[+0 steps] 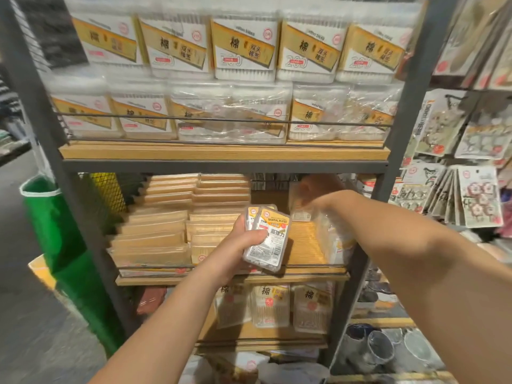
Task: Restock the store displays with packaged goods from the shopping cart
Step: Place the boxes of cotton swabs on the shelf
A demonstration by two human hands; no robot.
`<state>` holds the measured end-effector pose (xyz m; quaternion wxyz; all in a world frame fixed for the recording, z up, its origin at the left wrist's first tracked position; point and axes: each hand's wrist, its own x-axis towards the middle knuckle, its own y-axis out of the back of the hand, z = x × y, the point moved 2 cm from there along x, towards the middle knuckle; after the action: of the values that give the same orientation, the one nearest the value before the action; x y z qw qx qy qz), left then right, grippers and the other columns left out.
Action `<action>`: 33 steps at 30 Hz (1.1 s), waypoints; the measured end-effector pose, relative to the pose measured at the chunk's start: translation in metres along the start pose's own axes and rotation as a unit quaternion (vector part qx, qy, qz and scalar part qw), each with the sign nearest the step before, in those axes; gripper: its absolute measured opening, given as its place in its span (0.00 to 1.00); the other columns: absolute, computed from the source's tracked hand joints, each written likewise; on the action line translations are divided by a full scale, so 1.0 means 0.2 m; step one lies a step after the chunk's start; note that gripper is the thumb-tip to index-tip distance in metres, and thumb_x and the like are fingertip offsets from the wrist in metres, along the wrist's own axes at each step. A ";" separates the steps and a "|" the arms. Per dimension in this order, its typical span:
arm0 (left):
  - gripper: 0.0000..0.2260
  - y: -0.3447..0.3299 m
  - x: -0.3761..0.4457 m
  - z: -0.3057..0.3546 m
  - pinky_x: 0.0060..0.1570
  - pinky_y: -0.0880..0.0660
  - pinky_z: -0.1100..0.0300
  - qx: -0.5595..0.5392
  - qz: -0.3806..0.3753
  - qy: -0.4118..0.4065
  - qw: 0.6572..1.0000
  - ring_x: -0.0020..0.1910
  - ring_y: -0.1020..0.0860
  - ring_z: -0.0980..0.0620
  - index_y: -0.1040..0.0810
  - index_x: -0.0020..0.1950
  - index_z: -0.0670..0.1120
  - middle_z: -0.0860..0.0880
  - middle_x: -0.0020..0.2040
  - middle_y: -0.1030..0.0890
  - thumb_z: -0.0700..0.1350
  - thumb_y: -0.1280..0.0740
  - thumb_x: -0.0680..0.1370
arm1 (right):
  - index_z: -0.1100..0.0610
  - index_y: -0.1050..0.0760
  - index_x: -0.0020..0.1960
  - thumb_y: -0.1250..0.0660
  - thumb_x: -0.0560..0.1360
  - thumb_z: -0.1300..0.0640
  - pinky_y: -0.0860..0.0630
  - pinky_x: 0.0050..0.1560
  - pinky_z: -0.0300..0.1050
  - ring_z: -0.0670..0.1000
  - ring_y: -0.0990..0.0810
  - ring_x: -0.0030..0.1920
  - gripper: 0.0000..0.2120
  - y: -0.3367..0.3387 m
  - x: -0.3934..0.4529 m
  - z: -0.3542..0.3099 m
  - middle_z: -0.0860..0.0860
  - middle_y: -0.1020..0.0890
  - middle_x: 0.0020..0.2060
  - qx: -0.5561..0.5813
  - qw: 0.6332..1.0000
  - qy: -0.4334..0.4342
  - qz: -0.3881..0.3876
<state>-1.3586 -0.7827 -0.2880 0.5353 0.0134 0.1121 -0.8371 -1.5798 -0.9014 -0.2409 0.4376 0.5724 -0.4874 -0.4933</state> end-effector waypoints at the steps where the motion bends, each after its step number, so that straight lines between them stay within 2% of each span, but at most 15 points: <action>1: 0.43 0.01 0.00 0.00 0.52 0.20 0.47 0.003 -0.007 0.000 1.000 0.54 0.18 0.44 0.37 0.73 0.54 0.45 0.61 0.19 0.56 0.27 0.60 | 0.52 0.23 0.61 0.24 0.70 0.52 0.24 0.61 0.51 0.56 0.22 0.60 0.21 -0.02 0.01 0.02 0.52 0.21 0.55 -0.001 1.000 0.001 0.005; 5: 0.41 0.02 -0.01 0.01 0.53 0.22 0.49 0.006 -0.015 -0.011 1.000 0.57 0.18 0.44 0.36 0.73 0.53 0.45 0.62 0.19 0.56 0.26 0.61 | 0.54 0.21 0.57 0.23 0.69 0.50 0.24 0.62 0.53 0.56 0.22 0.59 0.18 -0.02 -0.01 -0.01 0.52 0.20 0.54 -0.057 0.996 0.017 0.070; 9: 0.39 0.03 0.00 0.04 0.58 0.23 0.43 -0.003 -0.016 -0.004 1.000 0.58 0.19 0.42 0.33 0.70 0.53 0.44 0.62 0.19 0.56 0.26 0.62 | 0.54 0.23 0.60 0.24 0.71 0.47 0.25 0.62 0.51 0.56 0.22 0.60 0.21 -0.03 0.00 0.01 0.52 0.20 0.57 -0.036 0.995 0.000 0.092; 11: 0.35 0.04 -0.01 0.05 0.55 0.22 0.44 0.004 -0.014 0.001 1.000 0.57 0.18 0.43 0.34 0.70 0.54 0.44 0.61 0.19 0.55 0.27 0.64 | 0.55 0.24 0.61 0.28 0.74 0.48 0.25 0.59 0.48 0.55 0.23 0.58 0.19 -0.01 -0.03 0.02 0.52 0.21 0.58 0.033 0.994 -0.028 0.104; 12: 0.33 0.04 -0.01 0.06 0.51 0.20 0.46 0.005 -0.014 0.001 1.000 0.55 0.18 0.44 0.34 0.70 0.54 0.44 0.61 0.19 0.53 0.28 0.67 | 0.56 0.25 0.63 0.30 0.77 0.48 0.25 0.61 0.49 0.56 0.24 0.60 0.18 0.01 -0.06 0.01 0.52 0.22 0.60 0.082 0.991 -0.042 0.093; 15: 0.30 0.07 -0.01 0.10 0.38 0.20 0.53 -0.002 -0.014 -0.001 1.000 0.47 0.16 0.47 0.35 0.69 0.53 0.44 0.57 0.18 0.52 0.31 0.69 | 0.56 0.33 0.74 0.40 0.82 0.47 0.34 0.72 0.49 0.55 0.32 0.72 0.24 0.02 -0.19 -0.04 0.54 0.30 0.72 0.224 0.971 -0.077 -0.019; 16: 0.31 0.07 -0.01 0.11 0.38 0.19 0.52 -0.005 -0.013 -0.001 1.000 0.46 0.16 0.47 0.35 0.69 0.52 0.43 0.57 0.18 0.52 0.30 0.68 | 0.56 0.32 0.73 0.40 0.81 0.45 0.34 0.71 0.49 0.54 0.31 0.71 0.24 0.04 -0.24 -0.07 0.53 0.28 0.71 0.265 0.961 -0.073 -0.012; 18: 0.33 0.08 -0.02 0.12 0.40 0.18 0.49 -0.009 -0.019 -0.005 1.000 0.48 0.16 0.46 0.36 0.70 0.52 0.41 0.60 0.19 0.52 0.29 0.67 | 0.54 0.24 0.65 0.37 0.79 0.41 0.29 0.64 0.50 0.51 0.25 0.62 0.22 0.08 -0.34 -0.15 0.47 0.22 0.61 0.351 0.936 0.003 -0.009; 20: 0.34 0.08 -0.02 0.12 0.42 0.18 0.49 -0.013 -0.025 -0.011 1.000 0.50 0.17 0.46 0.36 0.71 0.51 0.40 0.63 0.20 0.51 0.28 0.67 | 0.54 0.20 0.58 0.35 0.76 0.40 0.25 0.51 0.45 0.48 0.21 0.51 0.20 0.09 -0.43 -0.23 0.45 0.17 0.50 0.430 0.893 0.094 -0.094; 22: 0.33 0.09 -0.02 0.13 0.44 0.18 0.49 -0.028 -0.022 -0.016 0.999 0.51 0.17 0.47 0.36 0.72 0.50 0.41 0.63 0.21 0.50 0.30 0.68 | 0.55 0.22 0.58 0.32 0.71 0.43 0.24 0.44 0.41 0.45 0.19 0.45 0.21 0.09 -0.48 -0.29 0.46 0.16 0.46 0.452 0.875 0.104 -0.139; 26: 0.32 0.09 -0.03 0.14 0.43 0.18 0.49 -0.029 -0.022 -0.016 0.999 0.50 0.16 0.47 0.36 0.71 0.51 0.41 0.63 0.20 0.49 0.29 0.69 | 0.55 0.27 0.63 0.30 0.77 0.56 0.21 0.52 0.53 0.53 0.19 0.49 0.16 0.05 -0.51 -0.36 0.52 0.17 0.51 0.440 0.886 0.107 -0.103; 28: 0.29 0.10 -0.04 0.14 0.38 0.18 0.52 -0.027 -0.005 0.000 1.000 0.48 0.15 0.50 0.36 0.70 0.53 0.45 0.60 0.18 0.53 0.28 0.73 | 0.57 0.26 0.62 0.30 0.77 0.58 0.23 0.57 0.60 0.56 0.19 0.50 0.14 0.03 -0.51 -0.38 0.54 0.17 0.49 0.486 0.865 0.087 -0.086; 29: 0.26 0.09 -0.04 0.14 0.37 0.18 0.53 -0.026 0.005 0.010 1.000 0.47 0.15 0.51 0.36 0.70 0.53 0.47 0.58 0.18 0.57 0.31 0.76 | 0.57 0.25 0.60 0.30 0.77 0.59 0.24 0.60 0.63 0.56 0.18 0.50 0.13 0.01 -0.51 -0.38 0.54 0.17 0.48 0.502 0.857 0.083 -0.082; 31: 0.23 0.11 -0.03 0.13 0.41 0.18 0.49 -0.019 0.024 0.028 0.999 0.51 0.15 0.49 0.37 0.72 0.53 0.48 0.60 0.18 0.61 0.41 0.80 | 0.57 0.24 0.57 0.31 0.77 0.61 0.27 0.63 0.66 0.56 0.18 0.50 0.09 -0.02 -0.51 -0.38 0.55 0.16 0.47 0.524 0.844 0.075 -0.085; 33: 0.23 0.12 -0.02 0.13 0.49 0.19 0.43 -0.015 0.042 0.040 0.998 0.55 0.17 0.46 0.39 0.74 0.53 0.48 0.62 0.19 0.60 0.43 0.82 | 0.58 0.23 0.56 0.31 0.77 0.62 0.26 0.60 0.63 0.58 0.19 0.51 0.08 -0.03 -0.52 -0.37 0.56 0.16 0.47 0.543 0.830 0.071 -0.100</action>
<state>-1.3323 -0.7933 -0.2672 0.5649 0.0434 0.1454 -0.8111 -1.5093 -0.7960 -0.2232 0.0380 0.7969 -0.5846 -0.1476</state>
